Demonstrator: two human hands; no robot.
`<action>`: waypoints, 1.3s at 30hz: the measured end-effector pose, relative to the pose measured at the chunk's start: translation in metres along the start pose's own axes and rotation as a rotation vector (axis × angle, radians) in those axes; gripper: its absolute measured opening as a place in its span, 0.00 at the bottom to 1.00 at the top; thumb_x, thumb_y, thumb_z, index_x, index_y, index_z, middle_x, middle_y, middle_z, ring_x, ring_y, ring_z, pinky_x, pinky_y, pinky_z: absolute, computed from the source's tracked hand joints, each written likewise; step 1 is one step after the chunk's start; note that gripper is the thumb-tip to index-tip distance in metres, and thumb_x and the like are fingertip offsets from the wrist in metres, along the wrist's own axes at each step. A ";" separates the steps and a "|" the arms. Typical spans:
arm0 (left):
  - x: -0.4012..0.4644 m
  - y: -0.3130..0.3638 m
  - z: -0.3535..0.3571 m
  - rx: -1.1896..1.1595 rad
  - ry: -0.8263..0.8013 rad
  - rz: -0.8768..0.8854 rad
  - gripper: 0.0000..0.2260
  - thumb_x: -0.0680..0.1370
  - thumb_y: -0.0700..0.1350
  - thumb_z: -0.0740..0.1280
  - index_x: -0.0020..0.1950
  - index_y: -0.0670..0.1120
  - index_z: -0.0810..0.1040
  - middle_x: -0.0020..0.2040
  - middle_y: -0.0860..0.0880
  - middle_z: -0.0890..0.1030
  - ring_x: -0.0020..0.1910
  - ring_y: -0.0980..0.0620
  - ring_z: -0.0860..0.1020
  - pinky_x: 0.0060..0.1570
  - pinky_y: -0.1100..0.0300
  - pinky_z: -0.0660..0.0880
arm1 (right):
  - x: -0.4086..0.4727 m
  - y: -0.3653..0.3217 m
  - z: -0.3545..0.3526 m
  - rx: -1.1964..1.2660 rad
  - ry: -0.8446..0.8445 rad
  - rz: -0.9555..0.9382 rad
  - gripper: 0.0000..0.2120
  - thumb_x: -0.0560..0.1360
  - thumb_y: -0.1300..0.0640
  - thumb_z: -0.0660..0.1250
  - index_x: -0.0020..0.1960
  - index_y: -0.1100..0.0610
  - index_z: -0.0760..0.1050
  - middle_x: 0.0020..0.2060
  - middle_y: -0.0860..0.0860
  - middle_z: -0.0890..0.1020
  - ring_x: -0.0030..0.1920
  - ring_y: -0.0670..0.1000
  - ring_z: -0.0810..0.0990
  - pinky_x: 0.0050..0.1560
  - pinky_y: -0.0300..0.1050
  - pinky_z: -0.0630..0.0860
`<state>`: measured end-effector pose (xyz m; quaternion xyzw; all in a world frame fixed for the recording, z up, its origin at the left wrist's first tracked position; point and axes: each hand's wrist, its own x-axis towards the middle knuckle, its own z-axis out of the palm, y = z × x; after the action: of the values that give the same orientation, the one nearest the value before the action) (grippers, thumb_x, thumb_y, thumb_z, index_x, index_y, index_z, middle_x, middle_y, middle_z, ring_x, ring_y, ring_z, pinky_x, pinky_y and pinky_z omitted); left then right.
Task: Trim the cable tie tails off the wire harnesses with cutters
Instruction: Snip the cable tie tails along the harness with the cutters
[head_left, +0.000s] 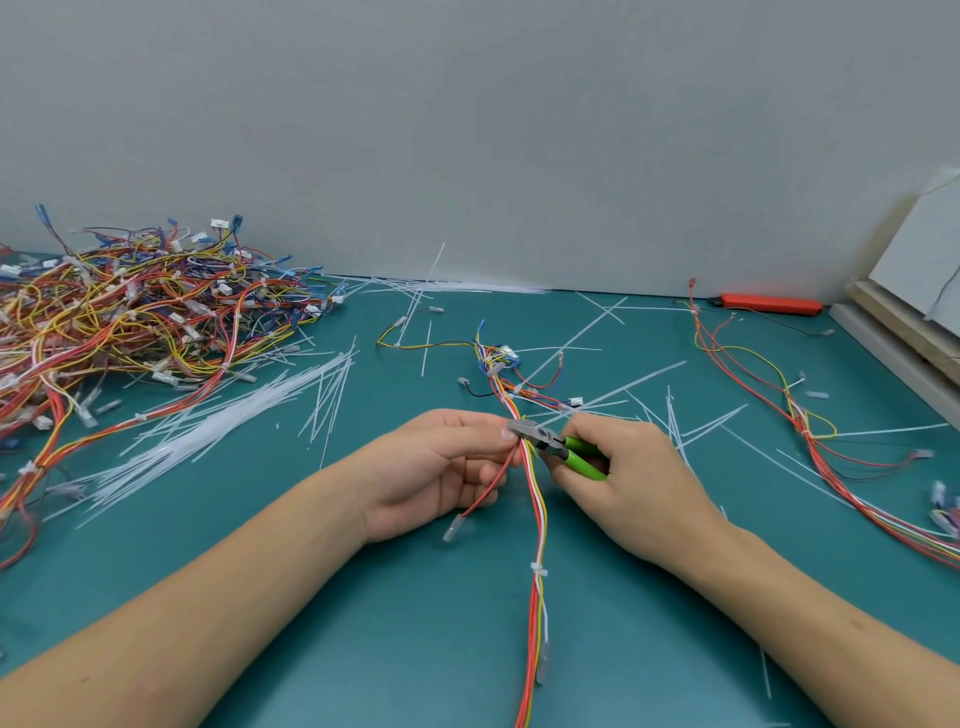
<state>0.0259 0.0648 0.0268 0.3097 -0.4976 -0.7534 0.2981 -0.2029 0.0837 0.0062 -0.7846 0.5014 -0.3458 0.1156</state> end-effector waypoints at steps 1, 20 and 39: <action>0.000 0.000 0.000 0.000 0.004 -0.001 0.06 0.78 0.43 0.68 0.46 0.46 0.86 0.36 0.52 0.81 0.29 0.59 0.73 0.34 0.64 0.73 | 0.000 0.000 0.000 0.001 0.002 0.001 0.13 0.76 0.47 0.70 0.38 0.49 0.69 0.31 0.44 0.72 0.32 0.49 0.68 0.34 0.49 0.69; 0.002 -0.002 -0.003 -0.003 0.001 -0.007 0.03 0.78 0.42 0.69 0.47 0.43 0.82 0.39 0.49 0.79 0.30 0.57 0.71 0.32 0.64 0.71 | 0.003 -0.002 -0.002 -0.004 -0.038 -0.059 0.08 0.75 0.47 0.67 0.47 0.51 0.80 0.40 0.45 0.78 0.44 0.49 0.77 0.43 0.45 0.74; 0.002 -0.003 -0.004 -0.005 -0.010 -0.012 0.04 0.77 0.43 0.71 0.48 0.45 0.84 0.40 0.50 0.80 0.30 0.58 0.73 0.33 0.64 0.72 | 0.001 -0.001 -0.001 0.010 -0.035 0.027 0.13 0.73 0.46 0.67 0.38 0.52 0.68 0.28 0.47 0.70 0.31 0.49 0.65 0.33 0.49 0.68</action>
<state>0.0275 0.0621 0.0229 0.3083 -0.4955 -0.7577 0.2920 -0.2023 0.0838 0.0074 -0.7831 0.5082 -0.3329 0.1331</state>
